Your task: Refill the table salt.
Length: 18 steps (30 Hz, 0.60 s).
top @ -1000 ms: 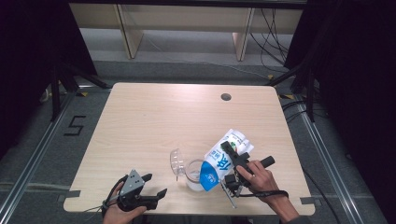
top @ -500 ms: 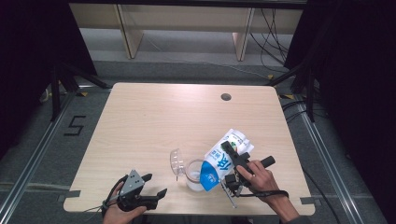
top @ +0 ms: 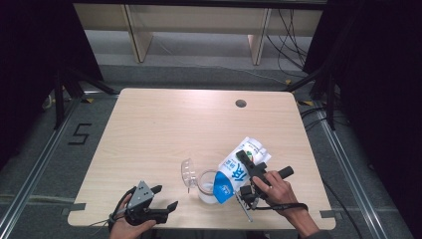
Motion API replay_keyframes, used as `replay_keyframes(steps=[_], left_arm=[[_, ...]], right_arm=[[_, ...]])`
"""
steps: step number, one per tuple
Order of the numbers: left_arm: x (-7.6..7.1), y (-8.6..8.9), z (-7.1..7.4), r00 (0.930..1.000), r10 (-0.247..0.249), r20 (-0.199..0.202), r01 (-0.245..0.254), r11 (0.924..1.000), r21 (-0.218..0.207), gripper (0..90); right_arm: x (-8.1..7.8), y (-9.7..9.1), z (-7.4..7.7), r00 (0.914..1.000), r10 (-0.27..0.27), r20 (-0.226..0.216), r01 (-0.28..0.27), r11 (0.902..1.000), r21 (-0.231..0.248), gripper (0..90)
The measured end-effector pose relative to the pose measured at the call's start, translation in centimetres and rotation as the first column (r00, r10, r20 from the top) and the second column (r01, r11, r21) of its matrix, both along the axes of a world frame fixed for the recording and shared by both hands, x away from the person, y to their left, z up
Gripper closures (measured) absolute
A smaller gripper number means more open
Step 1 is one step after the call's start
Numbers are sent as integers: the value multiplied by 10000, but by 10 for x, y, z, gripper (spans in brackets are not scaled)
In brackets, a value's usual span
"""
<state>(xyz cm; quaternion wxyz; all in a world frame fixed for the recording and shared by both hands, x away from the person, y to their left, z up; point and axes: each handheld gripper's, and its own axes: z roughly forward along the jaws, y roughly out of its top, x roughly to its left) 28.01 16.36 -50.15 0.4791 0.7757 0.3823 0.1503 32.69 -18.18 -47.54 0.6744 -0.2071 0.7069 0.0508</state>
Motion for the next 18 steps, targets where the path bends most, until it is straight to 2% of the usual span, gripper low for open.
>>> replay_keyframes(steps=[11, 13, 15, 18], left_arm=[[0, -1, 0, 10000, 18, -6, -18, 10000, -51, 217], [0, -1, 0, 10000, 10, 6, -10, 10000, -48, 217], [0, -1, 0, 10000, 9, -1, -9, 10000, -41, 217], [0, -1, 0, 10000, -28, -5, 28, 10000, 8, 217]], right_arm=[[0, 0, -1, 10000, -7, -15, 7, 10000, -15, 560], [0, 0, -1, 10000, 19, 6, -19, 10000, -61, 561], [0, 0, 1, 10000, -47, 28, 48, 9994, -344, 562], [0, 0, -1, 10000, -18, 2, 18, 9999, -106, 563]])
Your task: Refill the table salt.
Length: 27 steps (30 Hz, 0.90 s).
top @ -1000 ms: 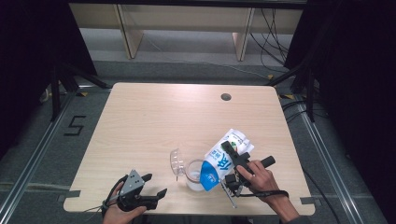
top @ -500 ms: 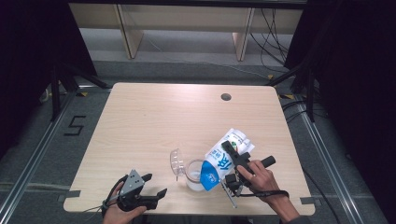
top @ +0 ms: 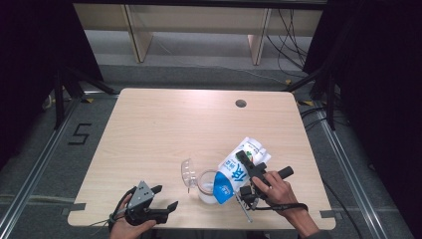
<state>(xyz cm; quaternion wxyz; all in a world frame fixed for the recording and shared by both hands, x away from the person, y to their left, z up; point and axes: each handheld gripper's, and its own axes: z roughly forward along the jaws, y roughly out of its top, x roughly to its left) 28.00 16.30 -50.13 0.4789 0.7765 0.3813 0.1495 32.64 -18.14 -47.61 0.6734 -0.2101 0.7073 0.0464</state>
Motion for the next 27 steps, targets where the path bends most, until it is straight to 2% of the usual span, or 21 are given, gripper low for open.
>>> replay_keyframes(steps=[1, 10, 11, 12, 18, 23, 26, 27], left_arm=[[0, 1, 0, 9999, -76, 94, 75, 9999, 96, 217], [0, 0, 0, 10000, 7, 5, -7, 10000, -7, 217], [0, 0, 0, 10000, 9, 3, -9, 10000, -2, 217], [0, 0, 0, 10000, 10, 6, -10, 10000, -7, 217], [0, 1, 0, 9999, -56, 86, 55, 9999, 87, 217], [0, 0, 0, 10000, 8, 4, -8, 10000, -4, 217], [0, 0, 0, 10000, 4, 3, -4, 10000, -5, 217], [0, 0, 0, 10000, 8, -3, -8, 10000, -3, 217]], right_arm=[[0, 0, 1, 10000, 22, 37, -22, 10000, -33, 564], [0, 0, 1, 10000, -42, 67, 43, 10000, -83, 568], [0, 0, 1, 9999, -138, -30, 137, 9999, -88, 570], [1, 0, 1, 10000, -9, 45, 9, 10000, -44, 572], [1, 0, 1, 10000, -30, 86, 30, 10000, -17, 577], [0, 0, 1, 9999, -29, 104, 29, 10000, 2, 580], [0, 0, 1, 10000, -54, 39, 54, 10000, 27, 583], [0, 0, -1, 10000, -17, -68, 18, 9999, 170, 585]])
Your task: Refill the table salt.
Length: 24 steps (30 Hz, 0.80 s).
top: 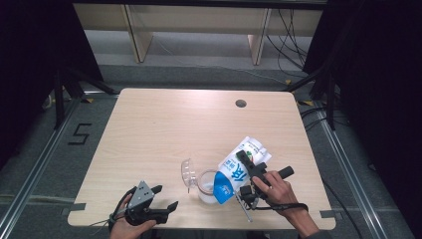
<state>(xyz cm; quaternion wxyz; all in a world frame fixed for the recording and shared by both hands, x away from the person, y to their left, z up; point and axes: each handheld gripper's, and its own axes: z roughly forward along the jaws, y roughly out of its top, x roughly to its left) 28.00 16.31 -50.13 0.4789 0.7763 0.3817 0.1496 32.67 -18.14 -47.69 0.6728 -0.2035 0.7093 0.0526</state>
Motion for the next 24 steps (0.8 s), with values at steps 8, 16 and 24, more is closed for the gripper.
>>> replay_keyframes(steps=[8, 16, 24], left_arm=[[0, 0, 0, 10000, -3, 6, 3, 10000, -10, 217], [0, 0, 0, 10000, 0, 6, 0, 10000, -11, 217], [0, 0, 0, 10000, 7, 13, -7, 10000, -6, 217]], right_arm=[[0, 0, 2, 9999, -2, 128, 3, 10000, -55, 592], [0, 0, 1, 10000, 8, 67, -9, 9999, 127, 597], [0, 0, 1, 10000, 9, 6, -9, 9999, 154, 607]])
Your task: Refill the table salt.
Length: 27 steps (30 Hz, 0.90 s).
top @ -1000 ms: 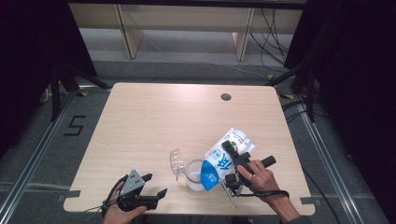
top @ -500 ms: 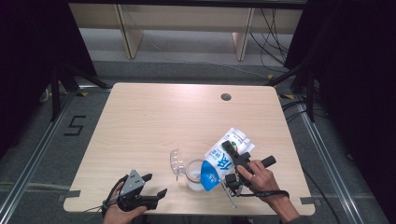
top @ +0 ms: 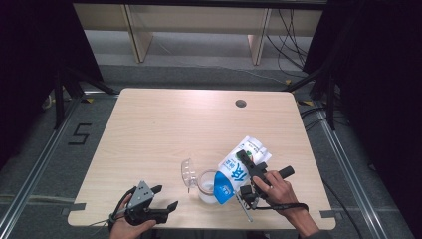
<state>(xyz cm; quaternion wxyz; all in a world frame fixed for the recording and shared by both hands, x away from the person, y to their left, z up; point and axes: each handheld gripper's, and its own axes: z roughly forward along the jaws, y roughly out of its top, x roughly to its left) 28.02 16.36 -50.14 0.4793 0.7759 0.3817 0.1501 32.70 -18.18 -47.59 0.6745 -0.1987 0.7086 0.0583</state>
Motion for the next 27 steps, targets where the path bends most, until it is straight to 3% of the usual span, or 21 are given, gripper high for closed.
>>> replay_keyframes(steps=[27], left_arm=[[0, 0, 0, 10000, -7, -21, 7, 10000, 4, 217]], right_arm=[[0, 1, 1, 9999, -134, -49, 134, 9999, 34, 622]])
